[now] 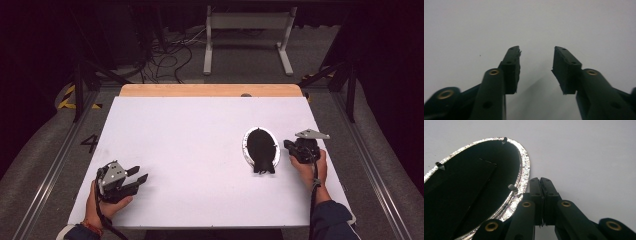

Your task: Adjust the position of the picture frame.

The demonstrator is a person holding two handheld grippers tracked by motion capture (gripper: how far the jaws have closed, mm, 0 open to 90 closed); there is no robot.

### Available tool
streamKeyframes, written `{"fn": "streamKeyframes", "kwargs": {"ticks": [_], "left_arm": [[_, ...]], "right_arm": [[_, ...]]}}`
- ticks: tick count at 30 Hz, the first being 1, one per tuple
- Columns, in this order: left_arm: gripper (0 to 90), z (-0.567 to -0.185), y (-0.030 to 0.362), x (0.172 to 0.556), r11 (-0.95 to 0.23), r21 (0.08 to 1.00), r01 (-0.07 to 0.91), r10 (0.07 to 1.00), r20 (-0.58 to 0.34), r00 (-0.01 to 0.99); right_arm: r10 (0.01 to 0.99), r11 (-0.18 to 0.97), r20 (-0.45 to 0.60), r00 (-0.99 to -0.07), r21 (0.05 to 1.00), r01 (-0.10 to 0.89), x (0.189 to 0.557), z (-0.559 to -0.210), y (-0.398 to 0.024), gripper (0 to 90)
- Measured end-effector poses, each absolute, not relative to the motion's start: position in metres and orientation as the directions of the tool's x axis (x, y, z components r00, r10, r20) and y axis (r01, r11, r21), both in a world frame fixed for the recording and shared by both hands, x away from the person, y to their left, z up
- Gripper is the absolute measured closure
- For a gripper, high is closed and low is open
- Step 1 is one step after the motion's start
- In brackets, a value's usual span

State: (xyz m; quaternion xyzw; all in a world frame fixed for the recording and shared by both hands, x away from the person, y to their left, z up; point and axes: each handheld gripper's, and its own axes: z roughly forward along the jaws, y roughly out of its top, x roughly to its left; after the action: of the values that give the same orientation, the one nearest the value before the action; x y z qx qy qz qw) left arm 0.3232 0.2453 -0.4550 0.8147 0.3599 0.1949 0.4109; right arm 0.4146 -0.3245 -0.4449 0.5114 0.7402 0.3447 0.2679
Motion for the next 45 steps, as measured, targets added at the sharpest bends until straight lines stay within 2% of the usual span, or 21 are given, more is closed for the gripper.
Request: {"fn": "streamKeyframes", "kwargs": {"ticks": [1, 5, 8, 14, 21, 34, 45], "left_arm": [[70.5, -0.455, 0.245, 0.324, -0.402, 0.811, 0.425, 0.741, 0.016, 0.671], [85.6, -0.453, 0.243, 0.327, -0.432, 0.805, 0.407, 0.721, 0.037, 0.692], [89.9, -0.453, 0.242, 0.33, -0.441, 0.798, 0.411, 0.714, 0.035, 0.699], [89.7, -0.455, 0.239, 0.338, -0.458, 0.776, 0.434, 0.722, 0.04, 0.691], [89.7, -0.445, 0.236, 0.354, -0.431, 0.8, 0.416, 0.729, 0.037, 0.684], [88.4, -0.443, 0.215, 0.374, -0.453, 0.794, 0.404, 0.707, 0.044, 0.706], [87.8, -0.445, 0.209, 0.377, -0.464, 0.787, 0.406, 0.698, 0.042, 0.715]], "right_arm": [[0.942, 0.239, -0.04, -0.334, 0.779, 0.58, 0.416, -0.446, -0.323, 89.8], [0.938, 0.25, -0.038, -0.345, 0.764, 0.595, 0.42, -0.449, -0.323, 90.0], [0.938, 0.251, -0.034, -0.346, 0.754, 0.607, 0.422, -0.45, -0.322, 90.0], [0.932, 0.263, -0.03, -0.361, 0.741, 0.618, 0.425, -0.452, -0.32, 90.0], [0.924, 0.271, -0.019, -0.382, 0.737, 0.619, 0.425, -0.452, -0.317, 90.0], [0.907, 0.308, -0.034, -0.42, 0.734, 0.605, 0.424, -0.453, -0.31, 90.0], [0.886, 0.336, -0.033, -0.462, 0.733, 0.591, 0.42, -0.453, -0.297, 90.0]]}}
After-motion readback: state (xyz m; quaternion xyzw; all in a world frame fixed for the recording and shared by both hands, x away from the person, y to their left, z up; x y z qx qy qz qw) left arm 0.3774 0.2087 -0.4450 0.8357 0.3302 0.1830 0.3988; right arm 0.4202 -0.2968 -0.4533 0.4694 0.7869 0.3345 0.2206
